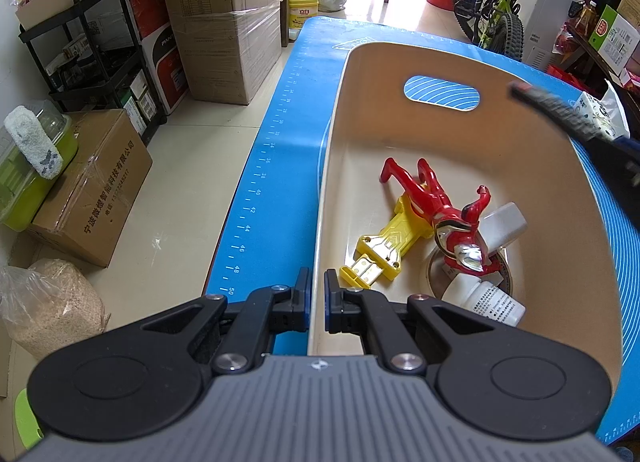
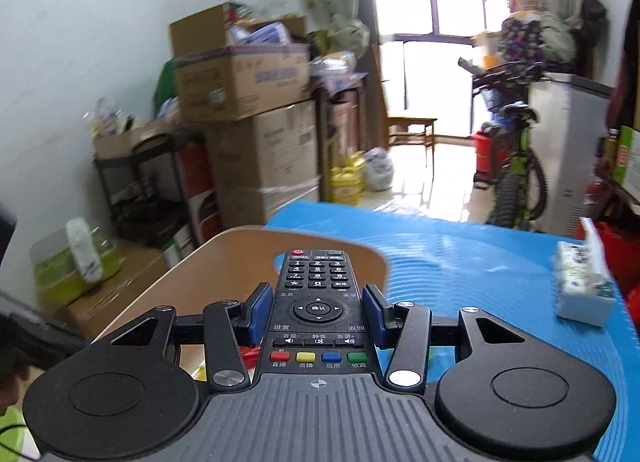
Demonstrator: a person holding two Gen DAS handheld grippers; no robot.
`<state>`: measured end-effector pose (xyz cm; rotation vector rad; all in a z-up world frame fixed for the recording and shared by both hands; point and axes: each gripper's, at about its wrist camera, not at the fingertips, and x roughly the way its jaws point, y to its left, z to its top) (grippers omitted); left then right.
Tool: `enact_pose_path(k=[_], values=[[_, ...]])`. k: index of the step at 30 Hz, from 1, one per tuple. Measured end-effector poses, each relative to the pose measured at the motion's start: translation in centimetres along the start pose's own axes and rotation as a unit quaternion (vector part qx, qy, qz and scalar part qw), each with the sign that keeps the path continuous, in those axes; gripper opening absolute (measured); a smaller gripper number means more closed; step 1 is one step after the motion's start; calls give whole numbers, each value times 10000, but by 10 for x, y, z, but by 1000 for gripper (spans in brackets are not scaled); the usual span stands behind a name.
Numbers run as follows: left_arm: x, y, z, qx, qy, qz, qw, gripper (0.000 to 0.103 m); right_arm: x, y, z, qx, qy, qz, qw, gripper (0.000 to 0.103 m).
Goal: Organize rigid objects
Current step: 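Lift the black remote into the bin and release it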
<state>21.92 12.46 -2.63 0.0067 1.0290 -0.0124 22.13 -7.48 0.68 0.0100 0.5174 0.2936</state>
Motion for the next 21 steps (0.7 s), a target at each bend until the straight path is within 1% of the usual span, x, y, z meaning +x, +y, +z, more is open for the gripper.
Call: enact_pose_path(k=[4,13,17,21], values=[[0,0,0,-3,0,-2,10000,6,12,21,-7,-221,378,172,9989,54],[0,-1,0,0,1,0,10000,6,33,31,-17,-392,1054,176,9935,54],[0,-2,0,2,-1,0,10000,7,35,36,-20,-473,1142,163,9922,54],[0,-1,0,-2,0,-4,10000,7,41,39,-25,-518,1428,188,9882,54]])
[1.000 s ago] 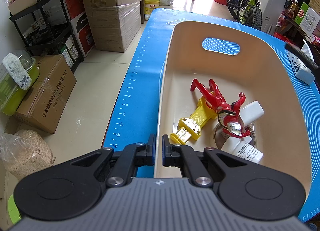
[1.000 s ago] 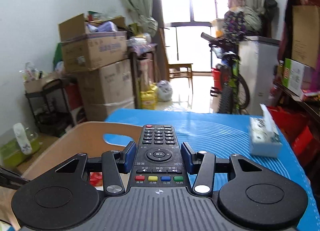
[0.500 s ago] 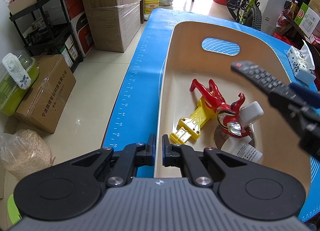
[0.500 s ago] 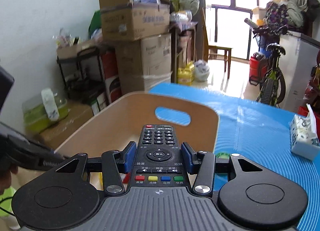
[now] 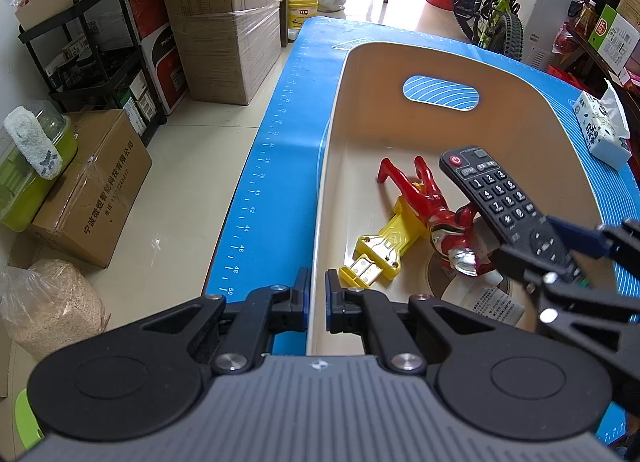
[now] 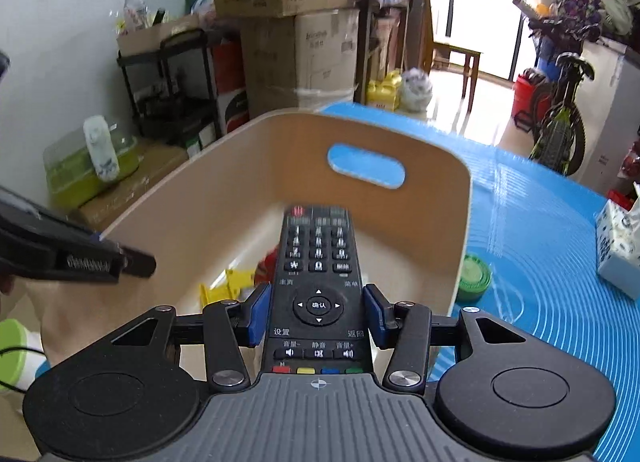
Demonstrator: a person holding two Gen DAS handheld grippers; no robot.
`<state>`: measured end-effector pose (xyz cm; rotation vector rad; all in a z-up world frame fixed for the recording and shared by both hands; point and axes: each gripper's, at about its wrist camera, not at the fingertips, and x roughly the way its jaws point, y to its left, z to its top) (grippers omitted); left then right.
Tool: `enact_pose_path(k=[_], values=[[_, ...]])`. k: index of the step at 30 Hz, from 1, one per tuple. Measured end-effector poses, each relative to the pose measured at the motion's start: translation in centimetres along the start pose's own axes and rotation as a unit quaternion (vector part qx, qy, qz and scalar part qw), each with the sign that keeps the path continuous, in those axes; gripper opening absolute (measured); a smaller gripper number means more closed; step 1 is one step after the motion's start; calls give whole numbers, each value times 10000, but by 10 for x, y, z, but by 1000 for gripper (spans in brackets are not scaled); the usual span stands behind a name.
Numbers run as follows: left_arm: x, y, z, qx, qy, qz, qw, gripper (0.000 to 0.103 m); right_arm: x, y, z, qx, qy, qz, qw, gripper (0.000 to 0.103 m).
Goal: Organize rigid objects
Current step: 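Lift the black remote into the bin and release it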
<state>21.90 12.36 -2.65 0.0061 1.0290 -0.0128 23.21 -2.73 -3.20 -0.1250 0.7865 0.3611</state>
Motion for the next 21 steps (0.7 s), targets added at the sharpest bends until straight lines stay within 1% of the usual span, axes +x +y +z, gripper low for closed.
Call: enact_pose_path(k=[4,8,12,13,16,19,21], values=[[1,-3,0,18,-5,-27,10000,11,4,5,-1,-216,101,-68,9997,54],[1,-4,0,30,-6,-30,10000,11,8,7,2,-402,246,-85,9989,53],[1,-3,1,14,-7,-49,10000,11,9,2,4,-337,237,-76,9991,54],[1,-4,1,16,-7,-47,10000,11,8,2,4,-319,235,-81,9992,59],[1,-2,0,10,-8,-52,10000,12,5,-5,5,-116,179,52,9998,64],[1,-2,0,6,-8,-54,10000,12,0,-14,6,158,87,112,9998,65],[1,-1,0,3,-8,-61,10000,12,-6,-20,8,204,9,97,9997,67]])
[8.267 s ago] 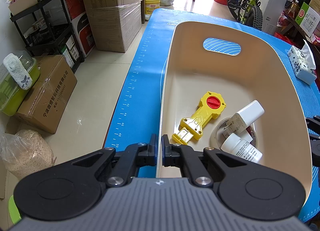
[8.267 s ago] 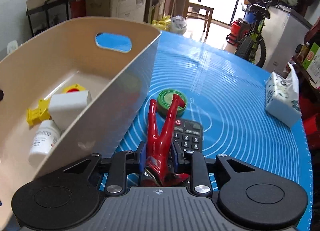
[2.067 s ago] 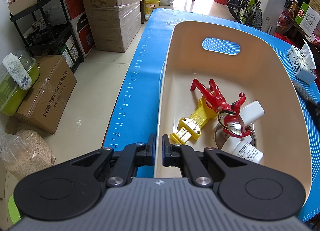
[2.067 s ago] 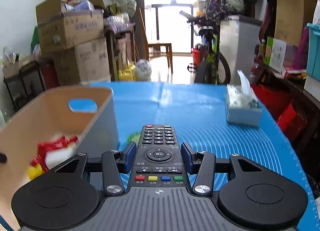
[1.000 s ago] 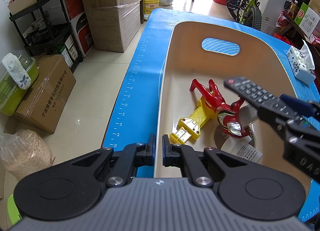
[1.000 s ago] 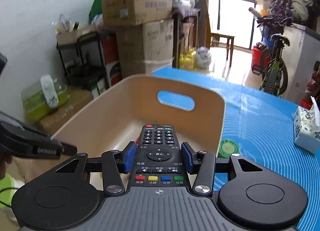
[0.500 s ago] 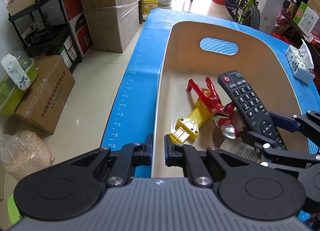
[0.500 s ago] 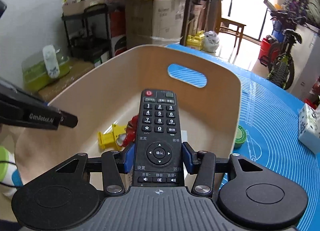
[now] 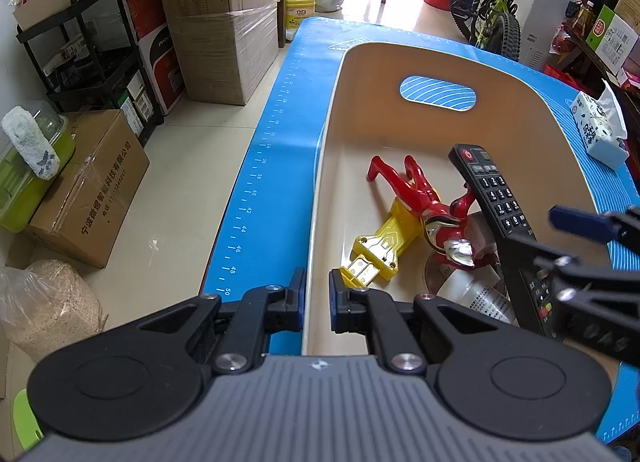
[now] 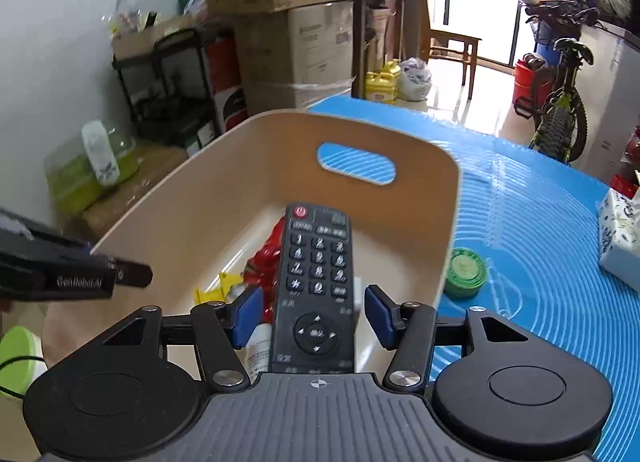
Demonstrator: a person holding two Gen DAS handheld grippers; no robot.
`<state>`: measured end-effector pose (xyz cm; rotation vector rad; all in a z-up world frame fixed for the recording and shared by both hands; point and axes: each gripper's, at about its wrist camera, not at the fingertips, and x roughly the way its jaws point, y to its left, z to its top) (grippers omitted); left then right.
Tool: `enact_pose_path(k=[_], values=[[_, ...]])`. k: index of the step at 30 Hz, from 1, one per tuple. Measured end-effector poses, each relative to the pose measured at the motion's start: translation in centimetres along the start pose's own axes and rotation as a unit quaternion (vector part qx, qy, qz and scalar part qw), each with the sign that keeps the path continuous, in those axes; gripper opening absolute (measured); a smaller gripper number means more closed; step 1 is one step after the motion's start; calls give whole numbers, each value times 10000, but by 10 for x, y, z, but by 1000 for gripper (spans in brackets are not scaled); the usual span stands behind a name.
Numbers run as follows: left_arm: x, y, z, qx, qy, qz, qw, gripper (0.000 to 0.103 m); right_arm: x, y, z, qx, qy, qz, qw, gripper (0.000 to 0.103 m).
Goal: Organize rigid objects
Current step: 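Lift the black remote into the bin and release it, then reach the right tool to the green round tin and grasp it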
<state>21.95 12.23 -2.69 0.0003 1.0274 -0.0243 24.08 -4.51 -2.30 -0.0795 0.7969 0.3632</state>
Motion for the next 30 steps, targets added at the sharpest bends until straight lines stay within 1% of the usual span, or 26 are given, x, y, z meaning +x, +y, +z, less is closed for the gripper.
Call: enact_pose_path(k=[4,9,14,18,21,25,30], values=[[0,0,0,-8,3,-5,10000,12,-20,-12,8,-8,-325,-125,9994,69],[0,0,0,-9,3,-6,10000,12,-41,-39,22,248,-717,-383,9964,70],[0,2,0,-8,5,-10,10000,12,-45,-77,23,656,-853,-699,9917,71],[0,2,0,-9,5,-8,10000,12,-35,-109,14,928,-765,-842,9892,71],[0,2,0,-7,6,-1,10000,12,-20,-126,7,980,-637,-912,9889,70],[0,2,0,0,10,23,10000,12,4,-137,-4,713,-416,-975,9918,70],[0,3,0,3,18,37,10000,12,34,-138,-14,279,-126,-830,9961,70]])
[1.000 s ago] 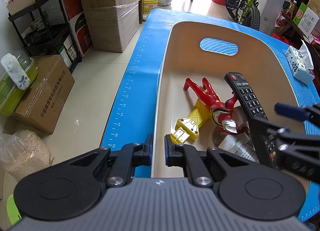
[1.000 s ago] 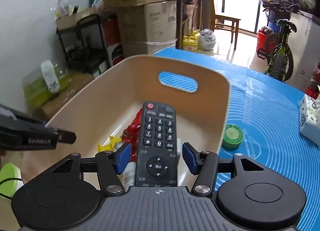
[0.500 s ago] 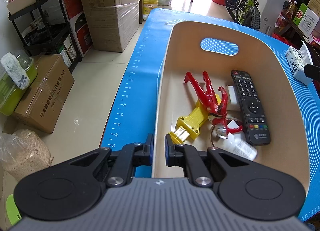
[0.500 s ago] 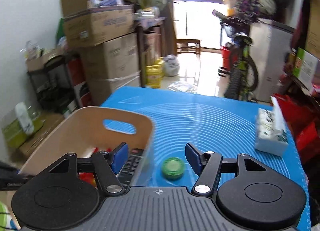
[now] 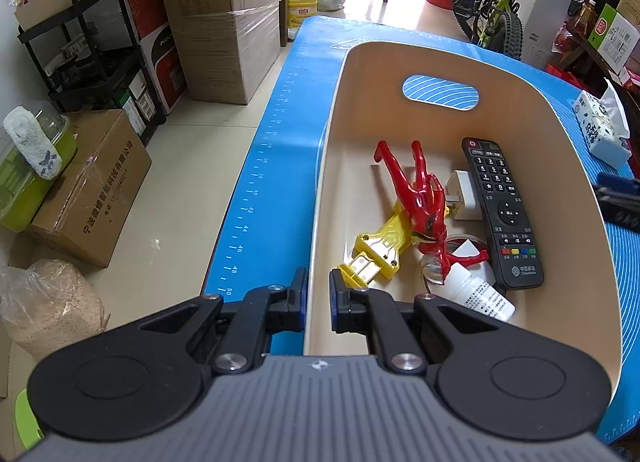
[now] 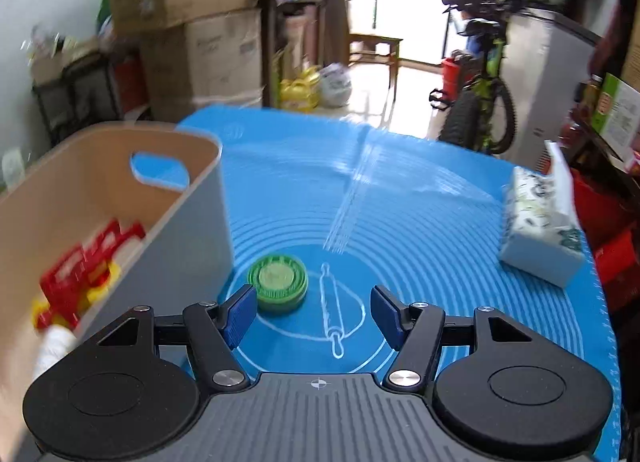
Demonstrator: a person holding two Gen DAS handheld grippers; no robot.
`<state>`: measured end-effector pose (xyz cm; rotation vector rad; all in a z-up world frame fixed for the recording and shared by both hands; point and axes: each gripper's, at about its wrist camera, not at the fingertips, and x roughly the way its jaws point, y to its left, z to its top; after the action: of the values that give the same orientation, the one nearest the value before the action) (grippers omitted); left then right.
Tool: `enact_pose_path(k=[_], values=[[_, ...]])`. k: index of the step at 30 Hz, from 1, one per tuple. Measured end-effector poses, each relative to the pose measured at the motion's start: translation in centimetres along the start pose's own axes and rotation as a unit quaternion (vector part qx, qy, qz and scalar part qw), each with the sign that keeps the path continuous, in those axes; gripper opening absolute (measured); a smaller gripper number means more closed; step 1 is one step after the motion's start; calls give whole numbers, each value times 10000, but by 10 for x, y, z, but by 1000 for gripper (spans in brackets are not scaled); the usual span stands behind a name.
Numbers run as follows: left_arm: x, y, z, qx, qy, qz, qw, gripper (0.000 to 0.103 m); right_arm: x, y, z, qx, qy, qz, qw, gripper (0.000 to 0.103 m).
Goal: Organize rigid objects
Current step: 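Reach the right tool to the green round tin and grasp it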
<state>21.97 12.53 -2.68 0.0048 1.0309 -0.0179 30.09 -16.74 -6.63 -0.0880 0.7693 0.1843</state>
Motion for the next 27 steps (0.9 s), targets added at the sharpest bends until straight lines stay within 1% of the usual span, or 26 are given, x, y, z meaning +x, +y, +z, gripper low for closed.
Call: enact_pose_path(k=[3,11,14,18,21,27], values=[[-2,0,0,15,-17,23,10000,12,14,6,-3,-216,83,-12,9997,70],[-2,-1,1,30,-3,61,10000,12,39,17,-1,-487,172,255,9983,70],[-2,-1,1,51,-6,69,10000,12,47,17,-2,-554,175,215,9981,70],[-1,-1,1,65,-10,71,10000,12,57,17,-1,-561,129,169,9982,70],[-2,-1,0,67,-11,76,9999,12,62,17,-1,-756,4,182,9970,69],[-1,-2,0,77,-1,105,9999,12,72,15,0,-973,-51,246,9949,69]])
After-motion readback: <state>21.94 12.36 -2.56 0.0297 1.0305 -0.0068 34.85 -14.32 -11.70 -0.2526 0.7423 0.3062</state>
